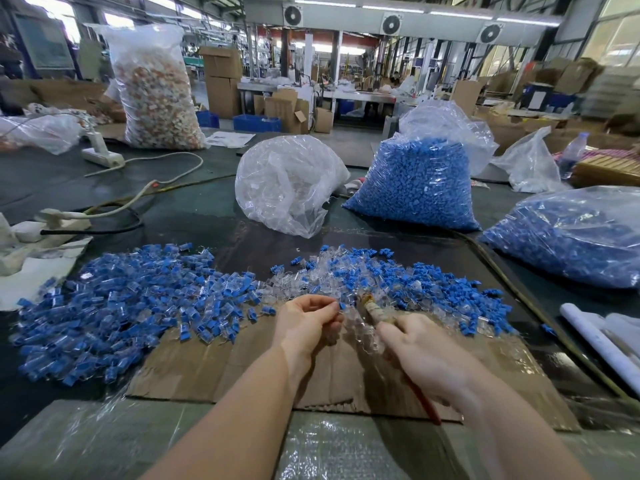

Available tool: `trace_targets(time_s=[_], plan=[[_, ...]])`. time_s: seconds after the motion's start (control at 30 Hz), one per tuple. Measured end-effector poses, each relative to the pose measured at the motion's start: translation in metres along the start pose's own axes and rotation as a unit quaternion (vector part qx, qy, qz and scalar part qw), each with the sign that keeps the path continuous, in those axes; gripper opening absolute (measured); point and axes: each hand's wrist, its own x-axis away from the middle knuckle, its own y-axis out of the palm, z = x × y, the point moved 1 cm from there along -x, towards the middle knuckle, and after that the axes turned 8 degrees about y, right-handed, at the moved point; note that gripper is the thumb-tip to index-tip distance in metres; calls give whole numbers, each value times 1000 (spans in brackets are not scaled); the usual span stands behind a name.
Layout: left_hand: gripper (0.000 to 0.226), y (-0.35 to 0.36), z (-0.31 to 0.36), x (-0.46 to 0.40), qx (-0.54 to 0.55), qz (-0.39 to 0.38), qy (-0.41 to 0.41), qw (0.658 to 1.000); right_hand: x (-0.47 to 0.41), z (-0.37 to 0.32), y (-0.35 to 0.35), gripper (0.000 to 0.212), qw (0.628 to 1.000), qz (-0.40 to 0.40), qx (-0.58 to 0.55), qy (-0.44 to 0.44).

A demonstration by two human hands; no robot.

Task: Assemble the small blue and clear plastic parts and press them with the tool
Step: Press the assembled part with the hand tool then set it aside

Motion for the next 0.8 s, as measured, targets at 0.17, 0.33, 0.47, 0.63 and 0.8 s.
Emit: trace_targets(time_s=[0.17, 0.33, 0.47, 0.63, 0.8], plan=[[6, 1, 4, 2, 11, 16, -7, 1000, -2, -12, 5, 31, 999, -28, -4, -28], [7, 3, 6, 1, 19, 48, -23, 998, -1, -14, 5, 37, 998, -40, 6, -45], [8, 4, 6, 0, 26, 77, -27, 996, -1, -15, 3, 36, 997, -52, 15, -61], [8, 5, 6, 1, 26, 93, -17, 995, 2, -14, 3, 35, 996, -60, 13, -72], [6, 5, 8, 2, 7, 103, -10, 995, 1, -12, 0, 27, 994, -85, -1, -64]])
